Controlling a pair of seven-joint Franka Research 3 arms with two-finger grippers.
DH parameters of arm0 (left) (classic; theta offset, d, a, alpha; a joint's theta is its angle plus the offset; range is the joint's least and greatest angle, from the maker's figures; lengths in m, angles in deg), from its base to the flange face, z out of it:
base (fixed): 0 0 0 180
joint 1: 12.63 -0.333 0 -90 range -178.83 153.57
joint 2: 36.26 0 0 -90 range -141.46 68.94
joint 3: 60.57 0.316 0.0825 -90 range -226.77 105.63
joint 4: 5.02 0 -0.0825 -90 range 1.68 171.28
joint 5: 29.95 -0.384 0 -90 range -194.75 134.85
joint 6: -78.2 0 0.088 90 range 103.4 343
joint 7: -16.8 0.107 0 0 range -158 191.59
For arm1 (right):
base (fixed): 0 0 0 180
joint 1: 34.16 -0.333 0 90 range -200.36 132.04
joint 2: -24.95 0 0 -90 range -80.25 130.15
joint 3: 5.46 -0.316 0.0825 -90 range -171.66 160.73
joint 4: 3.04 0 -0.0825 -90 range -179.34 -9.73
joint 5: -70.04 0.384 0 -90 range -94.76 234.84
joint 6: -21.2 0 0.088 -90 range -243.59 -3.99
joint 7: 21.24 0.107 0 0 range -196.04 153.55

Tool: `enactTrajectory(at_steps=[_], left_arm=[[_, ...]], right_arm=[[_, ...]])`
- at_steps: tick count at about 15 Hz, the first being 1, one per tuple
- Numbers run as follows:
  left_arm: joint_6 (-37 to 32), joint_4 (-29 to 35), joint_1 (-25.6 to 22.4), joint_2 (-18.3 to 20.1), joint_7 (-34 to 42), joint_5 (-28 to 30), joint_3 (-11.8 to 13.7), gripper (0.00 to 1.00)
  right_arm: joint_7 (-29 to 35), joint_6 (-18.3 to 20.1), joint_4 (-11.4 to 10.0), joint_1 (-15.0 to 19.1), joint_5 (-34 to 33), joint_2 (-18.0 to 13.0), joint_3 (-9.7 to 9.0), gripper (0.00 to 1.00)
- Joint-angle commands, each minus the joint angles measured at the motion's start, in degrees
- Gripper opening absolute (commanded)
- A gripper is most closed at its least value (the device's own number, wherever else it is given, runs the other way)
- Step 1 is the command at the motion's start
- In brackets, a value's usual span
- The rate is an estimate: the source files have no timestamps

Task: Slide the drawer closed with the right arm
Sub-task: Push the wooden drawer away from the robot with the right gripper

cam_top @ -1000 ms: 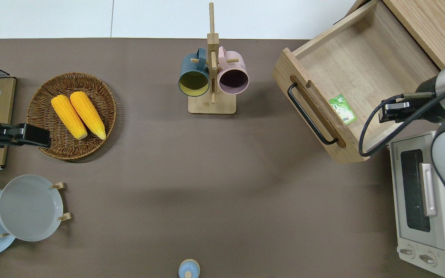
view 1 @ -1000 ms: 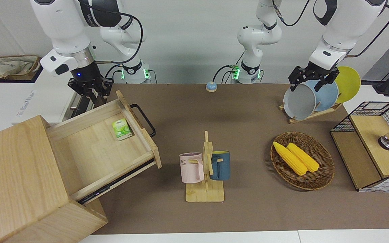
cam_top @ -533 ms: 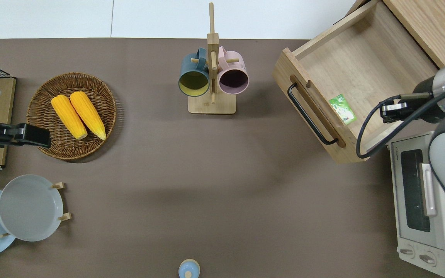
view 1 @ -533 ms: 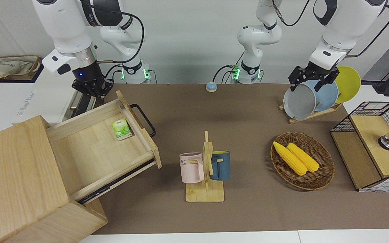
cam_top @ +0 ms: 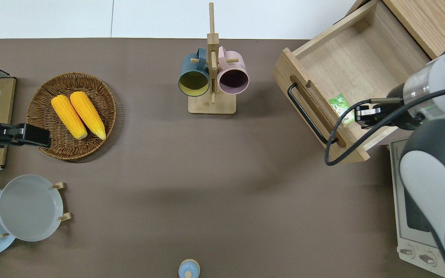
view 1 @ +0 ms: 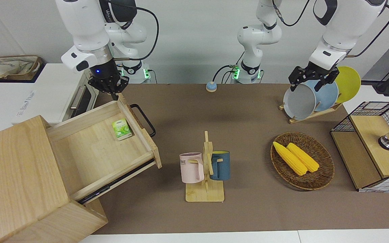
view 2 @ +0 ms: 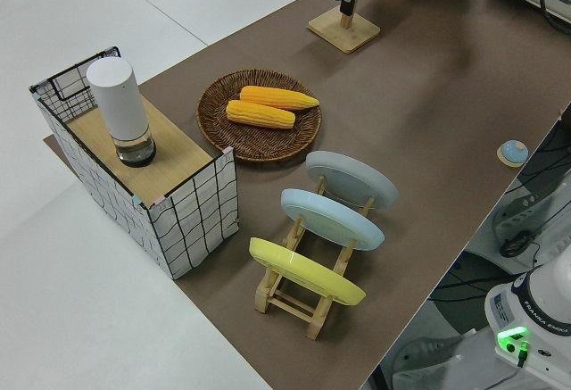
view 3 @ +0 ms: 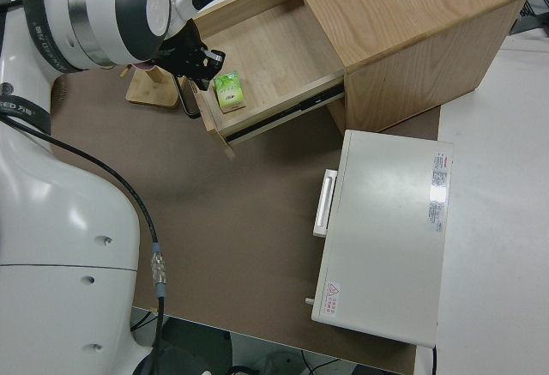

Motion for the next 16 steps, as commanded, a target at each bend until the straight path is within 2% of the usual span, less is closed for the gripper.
enactTrajectory(at_steps=[1, 11, 16], left_arm=[[-1.13, -1.49, -0.31, -0.65, 0.56, -0.98, -0.40, 0.99], [-1.13, -1.40, -0.31, -0.65, 0.56, -0.98, -0.40, 0.99], [-1.13, -1.40, -0.31, -0.65, 0.56, -0.98, -0.40, 0.99]], right_arm=[[9.72, 0.93, 0.02, -4.17, 0.69, -0.66, -0.37, 0.000], [33.19, -1.08, -0.15, -14.19, 1.04, 0.04, -0.72, 0.000], [42.87, -2.85, -1.03, -15.87, 0.61, 2.15, -0.72, 0.000]])
